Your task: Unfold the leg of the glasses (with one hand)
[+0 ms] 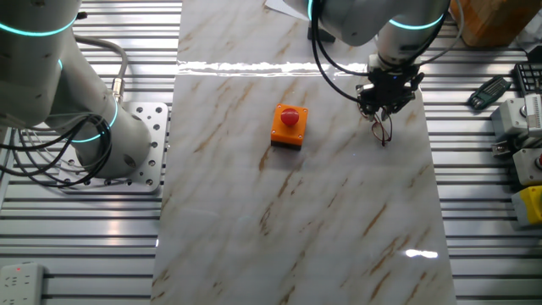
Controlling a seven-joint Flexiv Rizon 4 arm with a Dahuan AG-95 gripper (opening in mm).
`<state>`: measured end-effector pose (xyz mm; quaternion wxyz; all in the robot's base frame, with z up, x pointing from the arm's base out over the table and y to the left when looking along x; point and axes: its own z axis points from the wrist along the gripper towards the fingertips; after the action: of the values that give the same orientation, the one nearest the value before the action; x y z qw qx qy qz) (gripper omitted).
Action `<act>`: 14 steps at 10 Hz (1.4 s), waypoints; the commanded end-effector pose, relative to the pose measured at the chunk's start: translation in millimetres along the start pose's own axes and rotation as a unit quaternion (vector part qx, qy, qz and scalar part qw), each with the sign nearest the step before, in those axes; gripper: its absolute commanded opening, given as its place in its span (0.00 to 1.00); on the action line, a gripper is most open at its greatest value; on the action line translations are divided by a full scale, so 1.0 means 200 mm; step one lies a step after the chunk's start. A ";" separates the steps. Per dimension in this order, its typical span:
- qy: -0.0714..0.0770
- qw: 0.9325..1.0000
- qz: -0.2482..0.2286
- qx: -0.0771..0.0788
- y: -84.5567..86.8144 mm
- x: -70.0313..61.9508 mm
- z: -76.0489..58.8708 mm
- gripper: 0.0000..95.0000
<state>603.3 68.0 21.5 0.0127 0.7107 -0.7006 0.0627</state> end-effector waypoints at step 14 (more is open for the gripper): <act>0.003 1.000 0.004 -0.001 -0.01 0.00 -0.01 0.00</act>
<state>605.2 68.3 25.3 0.0159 0.7081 -0.7030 0.0645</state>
